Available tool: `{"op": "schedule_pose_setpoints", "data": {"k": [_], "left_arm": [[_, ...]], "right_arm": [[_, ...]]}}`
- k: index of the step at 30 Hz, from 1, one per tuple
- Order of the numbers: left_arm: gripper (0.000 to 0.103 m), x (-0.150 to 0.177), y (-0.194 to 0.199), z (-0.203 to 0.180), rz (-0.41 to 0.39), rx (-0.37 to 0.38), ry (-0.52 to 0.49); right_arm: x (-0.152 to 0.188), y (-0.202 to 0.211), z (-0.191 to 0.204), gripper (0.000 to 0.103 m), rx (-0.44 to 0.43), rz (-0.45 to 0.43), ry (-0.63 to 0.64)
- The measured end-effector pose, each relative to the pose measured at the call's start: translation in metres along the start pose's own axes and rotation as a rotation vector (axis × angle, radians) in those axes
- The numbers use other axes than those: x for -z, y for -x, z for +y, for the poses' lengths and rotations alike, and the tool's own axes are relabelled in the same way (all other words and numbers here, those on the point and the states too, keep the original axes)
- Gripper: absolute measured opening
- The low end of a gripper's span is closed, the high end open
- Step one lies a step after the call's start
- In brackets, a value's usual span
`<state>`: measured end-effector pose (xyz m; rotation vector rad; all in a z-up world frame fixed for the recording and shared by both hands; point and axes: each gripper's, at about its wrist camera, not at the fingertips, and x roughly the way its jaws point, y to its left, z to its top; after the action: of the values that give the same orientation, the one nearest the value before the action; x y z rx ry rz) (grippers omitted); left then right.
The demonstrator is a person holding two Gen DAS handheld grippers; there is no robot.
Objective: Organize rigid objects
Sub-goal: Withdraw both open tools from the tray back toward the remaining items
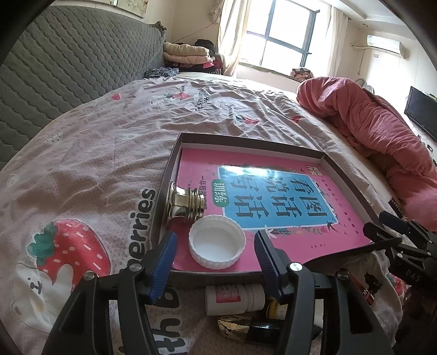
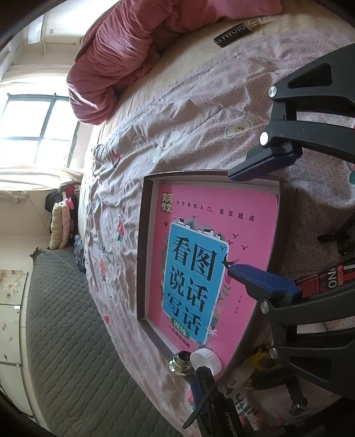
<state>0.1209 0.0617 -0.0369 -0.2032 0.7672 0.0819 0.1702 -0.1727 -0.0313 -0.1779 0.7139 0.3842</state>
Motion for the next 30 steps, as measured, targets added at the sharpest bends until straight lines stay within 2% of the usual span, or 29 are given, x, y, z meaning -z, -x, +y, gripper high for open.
{"op": "schedule_pose_setpoints", "data": {"k": [14,30], "left_arm": [[0.059,0.0,0.006,0.002,-0.006,0.018,0.019],[0.059,-0.004,0.037,0.009,-0.064,0.03,0.052]], "right_arm": [[-0.001,0.001,-0.026,0.074,-0.019,-0.006,-0.136],[-0.001,0.007,-0.029,0.074,-0.034,-0.028,-0.147]]}}
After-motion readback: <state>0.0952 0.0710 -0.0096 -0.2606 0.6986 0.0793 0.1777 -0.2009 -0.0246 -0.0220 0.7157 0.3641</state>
